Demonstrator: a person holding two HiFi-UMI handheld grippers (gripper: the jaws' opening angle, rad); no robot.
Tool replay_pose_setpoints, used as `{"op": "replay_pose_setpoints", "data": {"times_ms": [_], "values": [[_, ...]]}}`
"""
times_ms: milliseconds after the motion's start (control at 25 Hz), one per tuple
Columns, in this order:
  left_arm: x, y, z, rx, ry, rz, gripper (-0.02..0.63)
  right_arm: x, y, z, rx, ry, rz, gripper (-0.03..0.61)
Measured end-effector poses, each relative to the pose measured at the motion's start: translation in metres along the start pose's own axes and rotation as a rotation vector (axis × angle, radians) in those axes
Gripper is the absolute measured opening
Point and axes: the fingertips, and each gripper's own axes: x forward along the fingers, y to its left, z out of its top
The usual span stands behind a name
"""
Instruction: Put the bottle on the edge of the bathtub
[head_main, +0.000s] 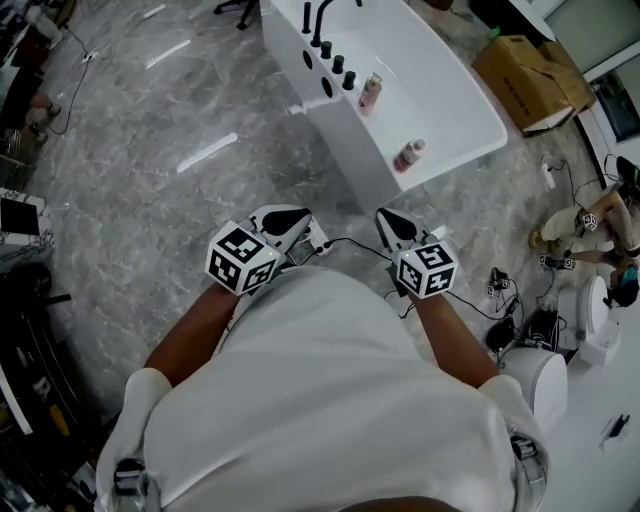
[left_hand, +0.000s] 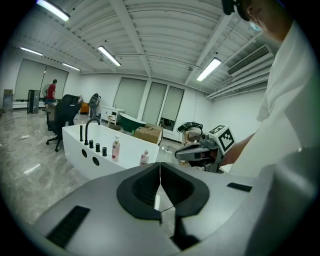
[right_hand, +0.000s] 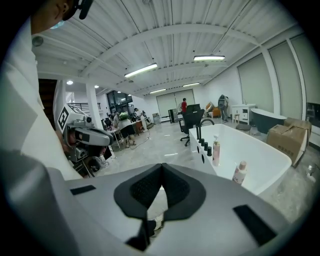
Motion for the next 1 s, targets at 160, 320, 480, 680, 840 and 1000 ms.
{"op": "replay_pose_setpoints", "data": {"times_ms": [160, 320, 480, 680, 840, 1000], "values": [[0.001, -0.013, 0.0, 0.017, -0.001, -0.012, 0.02, -0.009, 0.01, 0.004, -0.005, -0.021, 0.012, 0.008], [0.004, -0.02, 0.0, 0.026, -0.005, -0.018, 0.02, -0.014, 0.012, 0.004, -0.003, -0.036, 0.01, 0.008], [0.006, -0.023, 0.001, 0.027, -0.004, -0.02, 0.02, -0.018, 0.01, 0.003, 0.0, -0.042, 0.005, 0.008], [0.007, -0.022, 0.001, 0.028, -0.001, -0.02, 0.02, -0.02, 0.009, 0.007, 0.0, -0.053, 0.004, 0.008], [0.009, -0.021, 0.001, 0.024, 0.002, -0.024, 0.02, -0.02, 0.01, 0.008, 0.002, -0.055, 0.006, 0.008], [0.01, -0.021, -0.001, 0.018, 0.005, -0.023, 0.02, -0.02, 0.008, 0.007, 0.0, -0.051, 0.004, 0.008]]}}
